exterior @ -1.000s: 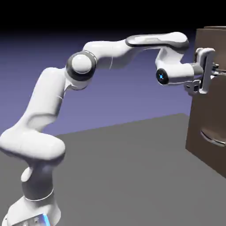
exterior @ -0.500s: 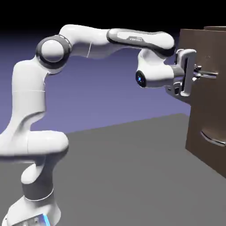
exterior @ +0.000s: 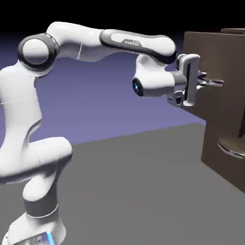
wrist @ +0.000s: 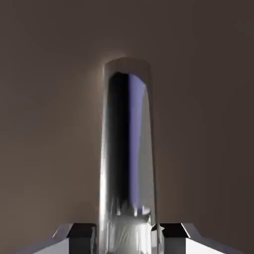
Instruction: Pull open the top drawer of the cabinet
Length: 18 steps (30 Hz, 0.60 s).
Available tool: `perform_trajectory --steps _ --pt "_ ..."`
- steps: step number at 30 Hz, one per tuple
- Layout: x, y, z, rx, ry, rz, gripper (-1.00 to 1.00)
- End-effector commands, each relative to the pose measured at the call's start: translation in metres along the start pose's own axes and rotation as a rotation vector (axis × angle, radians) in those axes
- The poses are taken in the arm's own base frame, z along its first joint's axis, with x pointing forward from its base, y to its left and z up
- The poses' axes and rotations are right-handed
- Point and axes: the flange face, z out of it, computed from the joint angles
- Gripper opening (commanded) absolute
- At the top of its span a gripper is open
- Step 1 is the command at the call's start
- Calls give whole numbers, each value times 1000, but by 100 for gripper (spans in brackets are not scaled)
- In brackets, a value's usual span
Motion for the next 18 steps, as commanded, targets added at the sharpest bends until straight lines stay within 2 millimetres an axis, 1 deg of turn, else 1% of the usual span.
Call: perform_trajectory --steps 1,3,6,9,10,13,14,15,16,18 --pt "0 0 -6 -1 0 -1 -100" --pt "0 0 -12 0 0 0 -100" --pt "0 0 -30 0 0 0 -100" --pt "0 0 -42 -1 0 -1 -100" --pt "0 0 -51 -1 0 -1 -100" --pt "0 0 -86 -1 0 -1 -100" --pt "0 0 -95 -1 0 -1 -100" --pt "0 0 -95 -1 0 -1 100" --pt "0 0 -95 -1 0 -1 100" --pt "-1 0 -119 -2 2 -4 100"
